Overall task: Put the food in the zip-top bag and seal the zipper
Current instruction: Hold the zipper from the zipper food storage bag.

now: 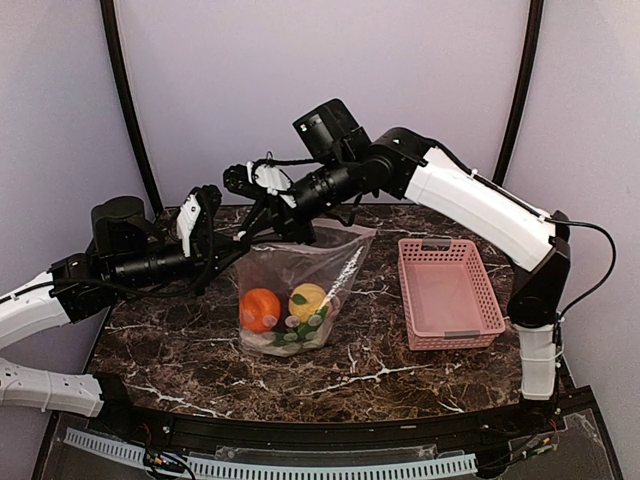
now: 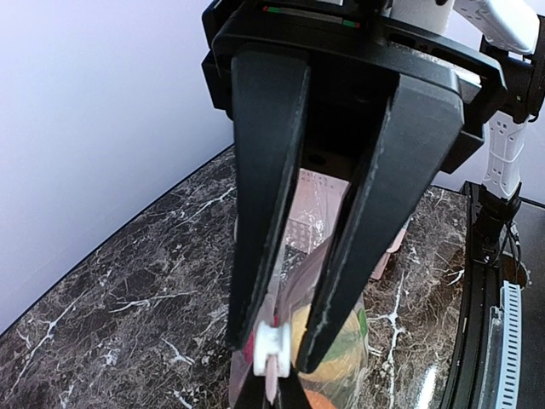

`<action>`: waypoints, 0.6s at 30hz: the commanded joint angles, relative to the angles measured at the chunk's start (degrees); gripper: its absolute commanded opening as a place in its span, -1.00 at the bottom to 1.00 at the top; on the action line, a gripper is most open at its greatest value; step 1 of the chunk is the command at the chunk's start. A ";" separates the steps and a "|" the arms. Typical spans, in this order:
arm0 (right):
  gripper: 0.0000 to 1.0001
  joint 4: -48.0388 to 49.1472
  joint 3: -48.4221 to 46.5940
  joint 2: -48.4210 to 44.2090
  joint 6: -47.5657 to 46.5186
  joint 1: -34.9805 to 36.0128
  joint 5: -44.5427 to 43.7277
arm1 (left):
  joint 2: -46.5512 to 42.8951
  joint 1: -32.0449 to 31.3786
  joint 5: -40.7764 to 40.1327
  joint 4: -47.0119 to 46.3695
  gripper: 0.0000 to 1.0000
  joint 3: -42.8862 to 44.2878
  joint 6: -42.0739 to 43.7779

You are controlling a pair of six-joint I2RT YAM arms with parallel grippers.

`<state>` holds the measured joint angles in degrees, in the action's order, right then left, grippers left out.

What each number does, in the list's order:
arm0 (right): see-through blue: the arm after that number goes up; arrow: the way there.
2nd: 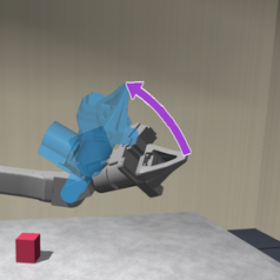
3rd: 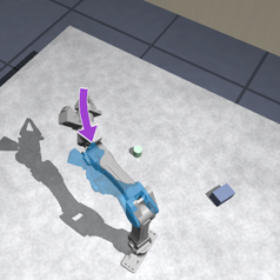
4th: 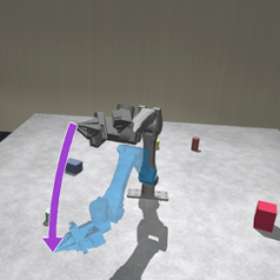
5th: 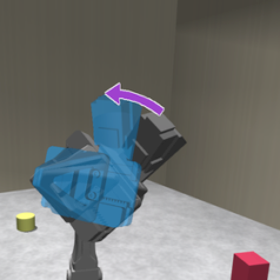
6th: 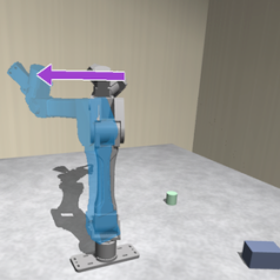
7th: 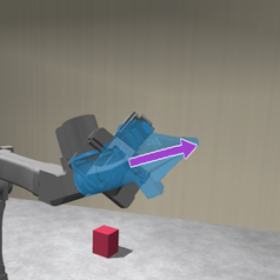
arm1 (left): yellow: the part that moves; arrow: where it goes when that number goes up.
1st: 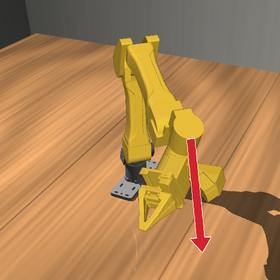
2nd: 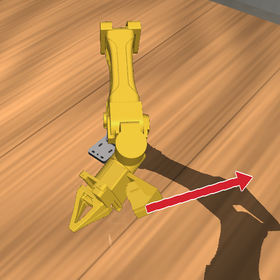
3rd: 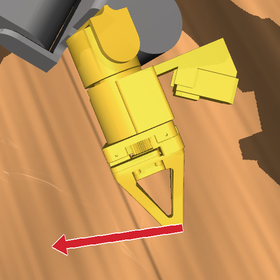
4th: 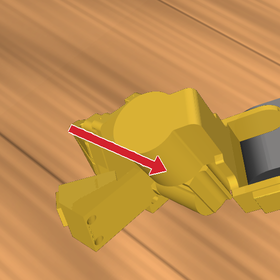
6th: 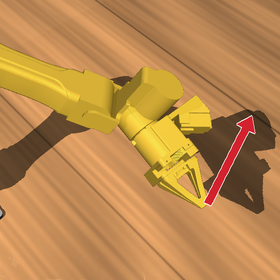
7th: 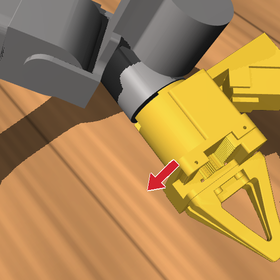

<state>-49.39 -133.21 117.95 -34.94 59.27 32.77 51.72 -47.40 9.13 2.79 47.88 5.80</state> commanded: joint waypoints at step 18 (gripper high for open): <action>-1.00 -2.03 2.87 -1.74 -3.02 0.05 -2.90 | -2.68 0.29 -3.20 -1.17 -0.99 -0.80 -0.14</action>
<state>-49.65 -132.66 117.91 -36.40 59.27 32.47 51.59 -47.40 7.86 3.18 47.86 5.76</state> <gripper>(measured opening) 0.055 0.011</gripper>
